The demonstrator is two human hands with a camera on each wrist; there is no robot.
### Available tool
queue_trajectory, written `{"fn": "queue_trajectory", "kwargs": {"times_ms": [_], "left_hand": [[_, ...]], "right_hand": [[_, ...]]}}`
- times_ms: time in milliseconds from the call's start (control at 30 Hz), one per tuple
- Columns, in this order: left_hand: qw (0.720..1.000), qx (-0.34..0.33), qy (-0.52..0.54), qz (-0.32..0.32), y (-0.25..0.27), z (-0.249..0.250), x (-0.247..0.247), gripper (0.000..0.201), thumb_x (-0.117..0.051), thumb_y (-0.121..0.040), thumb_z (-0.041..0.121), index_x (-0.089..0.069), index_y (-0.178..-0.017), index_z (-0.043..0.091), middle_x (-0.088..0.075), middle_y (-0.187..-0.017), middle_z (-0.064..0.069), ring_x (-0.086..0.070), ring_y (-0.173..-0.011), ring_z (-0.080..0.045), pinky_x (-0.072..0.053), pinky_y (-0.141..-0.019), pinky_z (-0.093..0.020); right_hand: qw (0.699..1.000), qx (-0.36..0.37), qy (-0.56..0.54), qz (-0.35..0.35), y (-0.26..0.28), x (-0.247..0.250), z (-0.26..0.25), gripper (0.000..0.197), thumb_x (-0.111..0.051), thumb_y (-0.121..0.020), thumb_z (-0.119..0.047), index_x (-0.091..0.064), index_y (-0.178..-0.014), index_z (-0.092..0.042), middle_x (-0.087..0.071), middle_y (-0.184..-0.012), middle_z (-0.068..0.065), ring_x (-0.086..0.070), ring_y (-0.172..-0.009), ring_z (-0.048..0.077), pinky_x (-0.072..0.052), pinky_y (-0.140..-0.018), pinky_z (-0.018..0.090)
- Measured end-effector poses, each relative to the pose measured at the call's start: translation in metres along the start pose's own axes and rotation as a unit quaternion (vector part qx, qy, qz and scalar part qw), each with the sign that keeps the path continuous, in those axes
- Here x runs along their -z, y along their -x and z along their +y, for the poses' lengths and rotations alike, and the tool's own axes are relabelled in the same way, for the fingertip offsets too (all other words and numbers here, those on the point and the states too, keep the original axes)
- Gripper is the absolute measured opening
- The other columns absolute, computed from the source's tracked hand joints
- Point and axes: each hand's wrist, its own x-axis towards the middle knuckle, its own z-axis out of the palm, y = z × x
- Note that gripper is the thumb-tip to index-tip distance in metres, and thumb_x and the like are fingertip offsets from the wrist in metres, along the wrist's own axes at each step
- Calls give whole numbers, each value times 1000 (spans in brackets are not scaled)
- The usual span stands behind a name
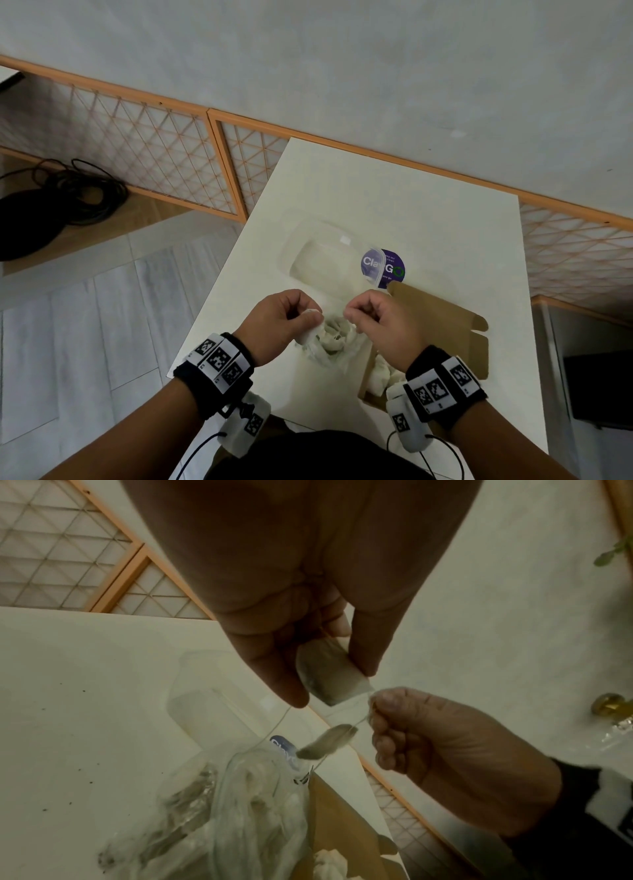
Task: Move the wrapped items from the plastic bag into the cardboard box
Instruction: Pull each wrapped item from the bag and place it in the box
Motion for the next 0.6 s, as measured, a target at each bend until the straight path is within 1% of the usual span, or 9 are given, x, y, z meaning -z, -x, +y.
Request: {"fn": "queue_trajectory", "kwargs": {"times_ms": [100,233,333,367,400,433,500,533,600], "left_hand": [[999,6,-37,-16,0,-2,-4,7,-72,-96,15,-70,-93,9,-69,-69,4,-63,-62,-14,-52,-65,-29],[997,6,-70,-28,-2,-4,-10,5,-74,-94,19,-71,-94,16,-70,-72,2,-65,-65,-14,-55,-68,-34],[996,3,-84,-34,-3,-4,-12,4,-74,-94,21,-71,-93,19,-73,-76,-6,-65,-66,-14,-56,-69,-35],[996,2,-87,-35,-4,-4,-13,4,-73,-94,22,-71,-92,20,-74,-77,-7,-65,-66,-14,-56,-69,-36],[995,2,-90,-36,-4,-5,-13,4,-73,-94,22,-71,-91,20,-73,-76,-5,-65,-65,-14,-55,-69,-36],[995,3,-94,-36,-5,-5,-13,4,-73,-94,22,-70,-91,20,-72,-73,-2,-65,-65,-13,-55,-68,-35],[994,6,-104,-35,-6,-6,-13,4,-73,-94,21,-70,-91,20,-71,-71,4,-64,-64,-11,-55,-69,-35],[993,7,-109,-33,-6,-6,-12,4,-72,-95,21,-70,-91,21,-71,-70,5,-64,-64,-11,-56,-69,-35],[993,10,-117,-29,-5,-8,-10,4,-72,-94,21,-70,-90,21,-71,-71,3,-64,-64,-11,-56,-70,-36]], "right_hand": [[1000,13,19,-11,-1,4,-7,16,-70,-98,-18,-73,-84,-27,-68,-73,-10,-62,-69,10,-51,-65,21],[999,39,36,-5,-1,8,-14,18,-67,-99,-18,-69,-84,-26,-62,-68,-14,-56,-66,8,-47,-63,25],[999,35,15,12,2,13,-25,19,-66,-100,-21,-67,-84,-30,-65,-72,-7,-63,-70,24,-53,-66,34],[999,32,14,16,3,14,-28,17,-65,-100,-23,-67,-84,-30,-65,-74,-2,-64,-73,28,-54,-67,36],[999,35,15,21,3,16,-31,16,-66,-100,-23,-67,-85,-29,-65,-74,0,-64,-72,28,-54,-66,36],[999,39,17,26,2,17,-32,16,-66,-100,-22,-67,-85,-28,-65,-73,-1,-62,-69,23,-53,-65,33],[998,45,40,18,0,15,-26,14,-66,-99,-18,-69,-87,-21,-63,-69,-11,-57,-65,7,-48,-62,21],[997,41,70,5,-3,14,-19,12,-66,-99,-17,-70,-89,-19,-63,-71,-14,-56,-66,3,-47,-64,19],[982,32,182,-28,-6,7,6,8,-64,-98,-21,-72,-98,-22,-62,-86,-14,-58,-74,5,-49,-72,23]]}}
